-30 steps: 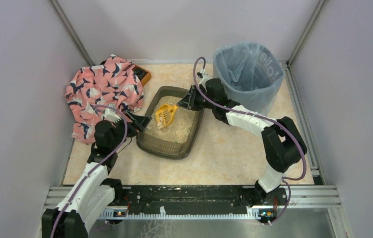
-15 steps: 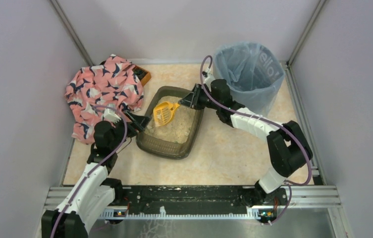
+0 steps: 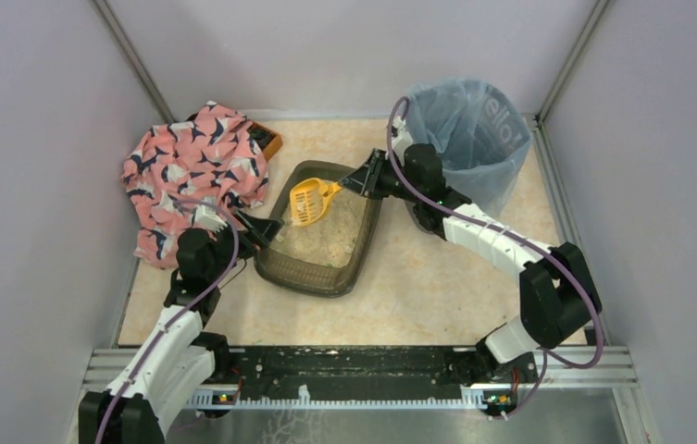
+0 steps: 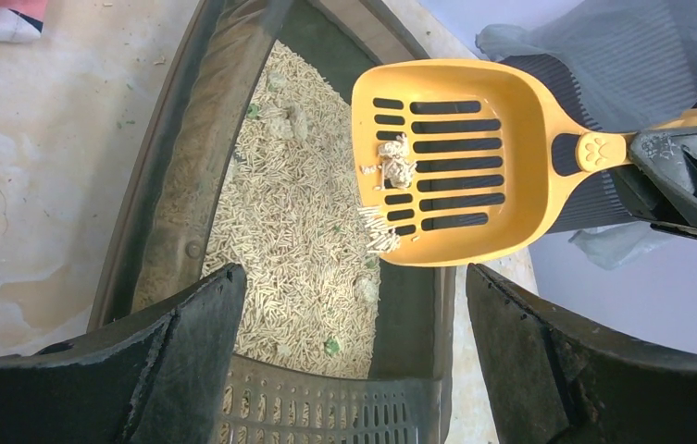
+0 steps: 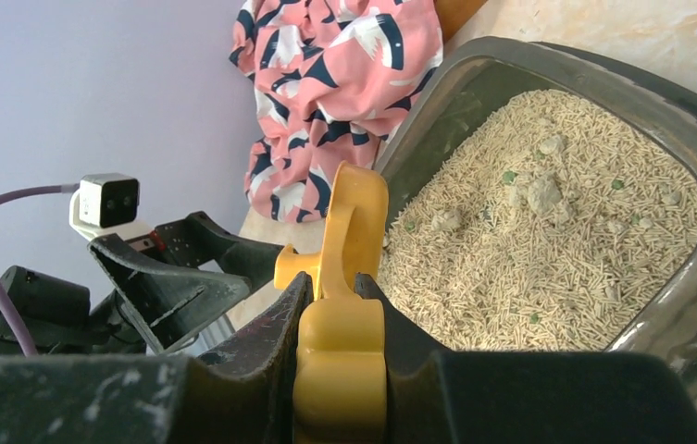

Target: Clean the litter box

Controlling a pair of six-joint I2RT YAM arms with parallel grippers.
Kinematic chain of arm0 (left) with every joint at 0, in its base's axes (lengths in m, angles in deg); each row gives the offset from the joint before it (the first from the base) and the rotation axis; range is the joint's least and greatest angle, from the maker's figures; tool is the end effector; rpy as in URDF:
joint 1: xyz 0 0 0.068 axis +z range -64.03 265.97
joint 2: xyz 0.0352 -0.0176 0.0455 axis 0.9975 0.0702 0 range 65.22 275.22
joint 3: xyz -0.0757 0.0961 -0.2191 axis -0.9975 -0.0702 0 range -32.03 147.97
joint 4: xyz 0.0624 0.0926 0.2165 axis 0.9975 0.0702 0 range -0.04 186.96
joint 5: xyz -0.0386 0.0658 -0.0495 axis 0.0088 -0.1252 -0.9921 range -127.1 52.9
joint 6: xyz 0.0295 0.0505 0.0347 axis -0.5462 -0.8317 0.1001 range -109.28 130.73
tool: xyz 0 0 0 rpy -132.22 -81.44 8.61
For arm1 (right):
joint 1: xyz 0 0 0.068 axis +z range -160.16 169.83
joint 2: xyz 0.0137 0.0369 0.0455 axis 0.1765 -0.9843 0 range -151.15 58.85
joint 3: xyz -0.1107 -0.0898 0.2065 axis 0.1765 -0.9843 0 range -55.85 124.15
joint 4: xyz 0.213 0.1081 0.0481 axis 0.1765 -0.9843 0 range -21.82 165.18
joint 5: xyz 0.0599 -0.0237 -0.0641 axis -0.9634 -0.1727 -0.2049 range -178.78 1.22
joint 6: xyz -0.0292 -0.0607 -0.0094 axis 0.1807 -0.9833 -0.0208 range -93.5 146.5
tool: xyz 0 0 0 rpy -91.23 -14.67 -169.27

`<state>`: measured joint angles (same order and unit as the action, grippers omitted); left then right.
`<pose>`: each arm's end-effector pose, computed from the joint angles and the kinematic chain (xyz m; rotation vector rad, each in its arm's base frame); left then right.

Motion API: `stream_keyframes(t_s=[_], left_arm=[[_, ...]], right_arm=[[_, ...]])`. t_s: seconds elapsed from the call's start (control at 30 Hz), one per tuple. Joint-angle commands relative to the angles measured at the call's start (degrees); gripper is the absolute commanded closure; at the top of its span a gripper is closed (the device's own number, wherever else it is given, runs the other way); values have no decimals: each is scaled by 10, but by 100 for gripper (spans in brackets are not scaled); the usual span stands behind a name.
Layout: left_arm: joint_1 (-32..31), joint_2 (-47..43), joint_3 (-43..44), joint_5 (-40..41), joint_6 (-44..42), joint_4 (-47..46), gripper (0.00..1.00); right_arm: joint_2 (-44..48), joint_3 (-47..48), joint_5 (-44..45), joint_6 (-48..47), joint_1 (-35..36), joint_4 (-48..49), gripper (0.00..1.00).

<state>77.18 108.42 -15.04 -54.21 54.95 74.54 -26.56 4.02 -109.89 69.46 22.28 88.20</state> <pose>0.1925 -0.0461 0.2092 -0.3402 1.8148 -0.9234 0.2868 0.2056 0.2836 -0.1109 1.9587 1.2381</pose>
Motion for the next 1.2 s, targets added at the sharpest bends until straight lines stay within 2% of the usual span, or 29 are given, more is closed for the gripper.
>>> stream_keyframes(t_s=[0.0, 0.07, 0.23, 0.5, 0.83, 1.0, 1.17], left_arm=[[2, -4, -4, -5, 3, -26, 6], [2, -4, -3, -4, 0, -23, 6], [2, -3, -4, -4, -3, -21, 6], [2, 19, 6, -24, 3, -33, 6], [2, 26, 8, -27, 5, -35, 6], [2, 26, 4, -28, 7, -37, 6], [2, 31, 1, -25, 5, -43, 6]], right_arm=[[27, -13, 1, -5, -16, 24, 100], [53, -38, 18, 1, -23, 45, 100], [93, -20, 22, -31, -57, -6, 100], [87, -49, -17, 4, -72, 40, 100], [92, -21, -39, 21, -74, 45, 100], [90, 2, -18, -31, -67, -9, 100], [71, 29, 25, -86, -31, -52, 100]])
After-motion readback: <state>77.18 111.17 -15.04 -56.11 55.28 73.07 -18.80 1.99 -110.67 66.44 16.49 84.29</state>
